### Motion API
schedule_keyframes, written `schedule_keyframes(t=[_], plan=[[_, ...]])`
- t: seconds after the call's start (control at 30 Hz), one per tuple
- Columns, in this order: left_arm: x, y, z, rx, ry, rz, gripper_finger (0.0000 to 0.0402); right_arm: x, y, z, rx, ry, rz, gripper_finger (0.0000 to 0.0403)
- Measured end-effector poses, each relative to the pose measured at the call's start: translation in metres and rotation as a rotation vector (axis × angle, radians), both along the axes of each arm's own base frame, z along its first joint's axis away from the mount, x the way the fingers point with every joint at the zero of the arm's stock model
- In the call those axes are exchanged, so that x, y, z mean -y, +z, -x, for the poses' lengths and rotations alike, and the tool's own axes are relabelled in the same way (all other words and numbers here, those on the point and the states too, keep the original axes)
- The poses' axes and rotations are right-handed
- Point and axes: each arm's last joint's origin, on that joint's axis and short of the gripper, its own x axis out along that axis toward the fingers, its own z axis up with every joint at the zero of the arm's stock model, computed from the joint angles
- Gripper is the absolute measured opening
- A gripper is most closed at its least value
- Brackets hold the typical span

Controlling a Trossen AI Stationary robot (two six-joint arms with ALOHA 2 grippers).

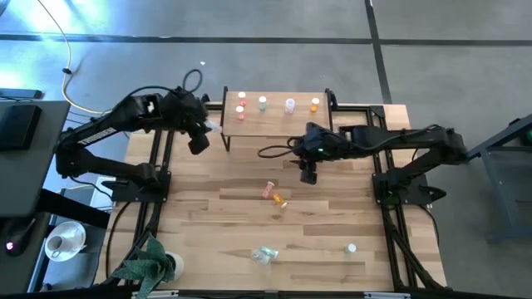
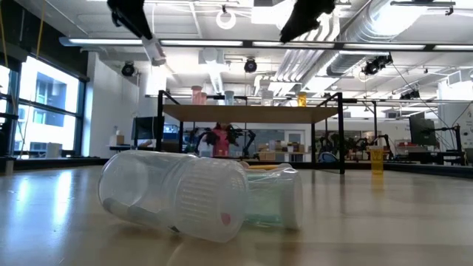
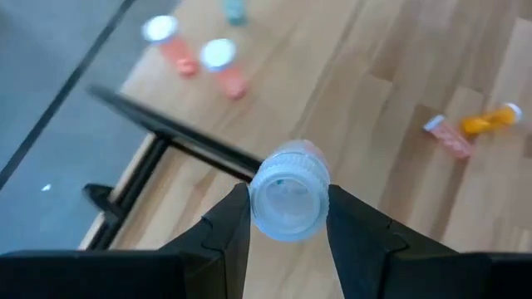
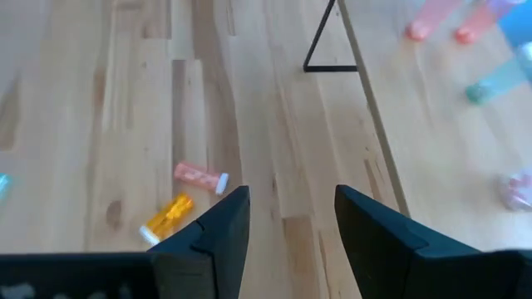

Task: Pick and place medicine bottles onto shelf by color
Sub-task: Put the top transparent pill bottle on the shelf aligned with the other transparent pill bottle

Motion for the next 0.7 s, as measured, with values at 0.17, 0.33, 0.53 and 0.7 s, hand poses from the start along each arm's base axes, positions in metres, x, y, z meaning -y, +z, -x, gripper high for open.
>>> schedule_keyframes(t=[0.17,0.33,0.53,0.7], plan=[[0.005,-0.007,-0.028,0.015,-0.082,-0.003,0.0122,-0.013,0.022,0.029,0.052,-0.027,0.025,0.0169],[0.011,-0.015,-0.052,0.02,-0.158,-0.001,0.0122,-0.026,0.023,0.054,0.068,-0.081,0.058,0.0169],[0.021,-0.027,-0.076,-0.002,-0.228,0.011,0.0122,-0.037,-0.014,0.073,0.078,-0.108,0.007,0.0169],[0.029,-0.038,-0.094,-0.02,-0.268,0.011,0.0122,-0.042,-0.038,0.078,0.128,-0.112,-0.039,0.0169]])
